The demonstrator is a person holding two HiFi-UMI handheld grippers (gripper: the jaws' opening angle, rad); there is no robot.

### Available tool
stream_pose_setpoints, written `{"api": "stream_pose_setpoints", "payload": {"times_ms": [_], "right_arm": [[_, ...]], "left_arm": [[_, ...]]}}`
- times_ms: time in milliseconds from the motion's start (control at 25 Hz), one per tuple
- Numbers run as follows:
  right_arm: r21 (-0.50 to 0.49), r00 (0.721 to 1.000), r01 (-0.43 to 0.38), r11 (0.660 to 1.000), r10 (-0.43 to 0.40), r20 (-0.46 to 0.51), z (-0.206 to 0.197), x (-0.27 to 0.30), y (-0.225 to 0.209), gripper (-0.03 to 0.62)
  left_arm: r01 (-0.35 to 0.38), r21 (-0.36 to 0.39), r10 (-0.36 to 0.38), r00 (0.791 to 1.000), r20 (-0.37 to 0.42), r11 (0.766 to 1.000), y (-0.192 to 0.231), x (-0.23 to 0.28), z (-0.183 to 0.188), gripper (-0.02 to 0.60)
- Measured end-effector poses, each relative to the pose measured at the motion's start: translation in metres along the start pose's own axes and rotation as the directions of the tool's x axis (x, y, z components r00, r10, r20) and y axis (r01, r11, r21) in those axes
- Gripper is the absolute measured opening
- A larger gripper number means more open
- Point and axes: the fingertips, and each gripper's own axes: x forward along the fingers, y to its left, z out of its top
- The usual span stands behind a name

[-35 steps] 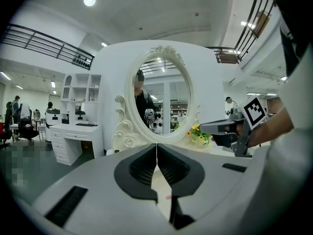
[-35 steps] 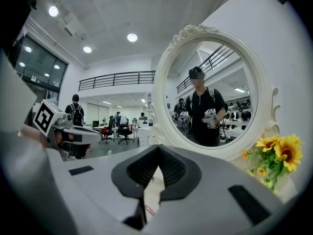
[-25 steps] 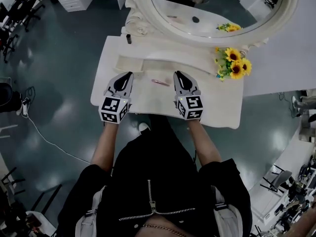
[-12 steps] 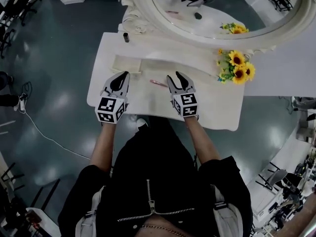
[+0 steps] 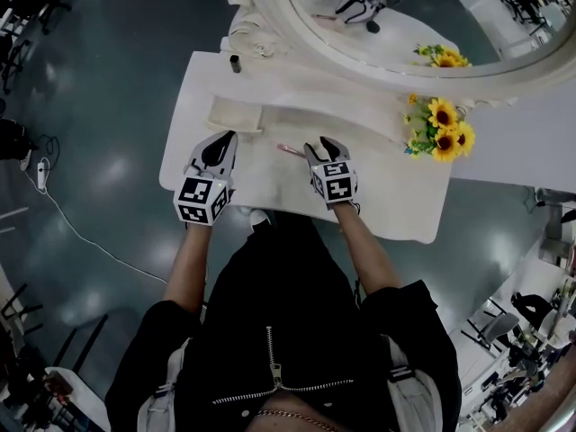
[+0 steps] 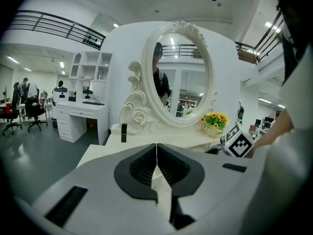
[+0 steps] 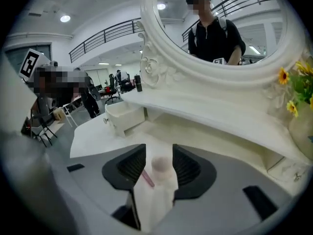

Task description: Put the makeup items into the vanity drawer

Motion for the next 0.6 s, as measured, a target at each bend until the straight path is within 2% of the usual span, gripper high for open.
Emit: {"api": "stream_pose_setpoints", "payload": {"times_ms": [160, 240, 600], "right_arm": [[-0.016, 0.999, 0.005, 1.000, -0.006, -0.044, -0.012, 0.006, -0.002, 0.158], [-0.030, 0.998, 0.015, 0.999, -0.016, -0.055, -0.016, 0.006, -0.003, 0.127], [-0.059, 0.997, 0.036, 0.998, -0.040, -0.069, -0.018, 0.006, -0.001, 0.086]], "left_arm": [[-0.010, -0.007, 0.010, 1.000, -0.006, 1.000, 0.001, -0.002, -0.003, 0.021], [-0.016, -0.009, 0.016, 1.000, -0.007, 1.000, 0.002, -0.004, -0.005, 0.021], [-0.039, -0.018, 0.039, 0.999, -0.001, 0.999, 0.006, -0.017, -0.009, 0.021]]}}
